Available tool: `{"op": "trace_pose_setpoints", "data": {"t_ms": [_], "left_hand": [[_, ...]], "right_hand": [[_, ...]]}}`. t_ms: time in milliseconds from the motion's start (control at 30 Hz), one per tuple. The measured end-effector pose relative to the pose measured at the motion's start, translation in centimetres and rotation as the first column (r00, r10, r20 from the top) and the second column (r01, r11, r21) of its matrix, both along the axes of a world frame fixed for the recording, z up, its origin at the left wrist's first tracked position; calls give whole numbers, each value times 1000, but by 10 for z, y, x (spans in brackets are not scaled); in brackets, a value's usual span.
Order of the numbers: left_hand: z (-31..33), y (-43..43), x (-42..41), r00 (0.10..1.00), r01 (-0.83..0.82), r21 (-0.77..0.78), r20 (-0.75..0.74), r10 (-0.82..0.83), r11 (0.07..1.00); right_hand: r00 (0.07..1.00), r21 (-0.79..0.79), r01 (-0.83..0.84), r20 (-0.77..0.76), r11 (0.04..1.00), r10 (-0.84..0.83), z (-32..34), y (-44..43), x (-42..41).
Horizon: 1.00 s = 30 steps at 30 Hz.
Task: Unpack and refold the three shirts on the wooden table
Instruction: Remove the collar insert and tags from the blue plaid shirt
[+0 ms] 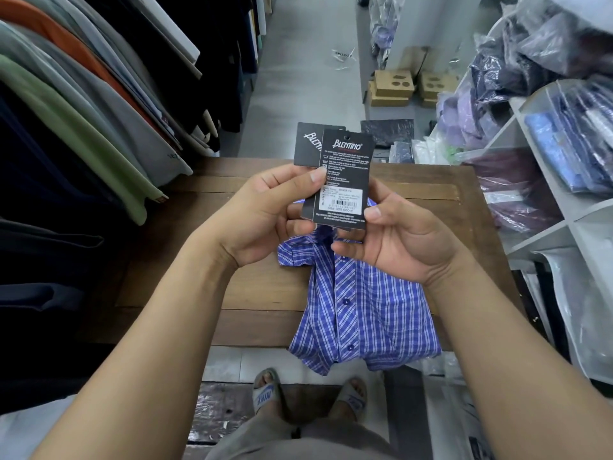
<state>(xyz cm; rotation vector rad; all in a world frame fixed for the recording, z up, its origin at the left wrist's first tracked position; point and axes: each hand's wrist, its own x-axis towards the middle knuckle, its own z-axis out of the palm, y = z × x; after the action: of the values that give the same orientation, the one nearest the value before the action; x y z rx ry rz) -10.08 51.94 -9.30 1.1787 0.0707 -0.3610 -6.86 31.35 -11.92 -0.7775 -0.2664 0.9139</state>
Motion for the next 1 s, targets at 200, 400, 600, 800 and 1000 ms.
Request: {"op": "trace_pose_setpoints", "data": {"t_ms": [200, 400, 600, 800, 1000], "left_hand": [[1, 0, 0, 1000, 0, -8, -11, 0, 1000], [-3, 2, 1, 1000, 8, 0, -15, -8, 1000], [-1, 4, 3, 1000, 3, -5, -10, -3, 1000], [-3, 8, 3, 1000, 10, 5, -4, -10, 1000], [-5, 5, 3, 996, -15, 88, -90, 23, 996]], "right_hand": [[1000, -18, 8, 16, 1000, -8, 2, 2, 2], [1000, 10, 5, 12, 1000, -5, 2, 4, 2], [1000, 12, 13, -8, 1000, -13, 1, 4, 4], [1000, -17, 19, -17, 1000, -19, -3, 5, 6], [969, -112, 217, -99, 970, -228, -9, 11, 5]]}}
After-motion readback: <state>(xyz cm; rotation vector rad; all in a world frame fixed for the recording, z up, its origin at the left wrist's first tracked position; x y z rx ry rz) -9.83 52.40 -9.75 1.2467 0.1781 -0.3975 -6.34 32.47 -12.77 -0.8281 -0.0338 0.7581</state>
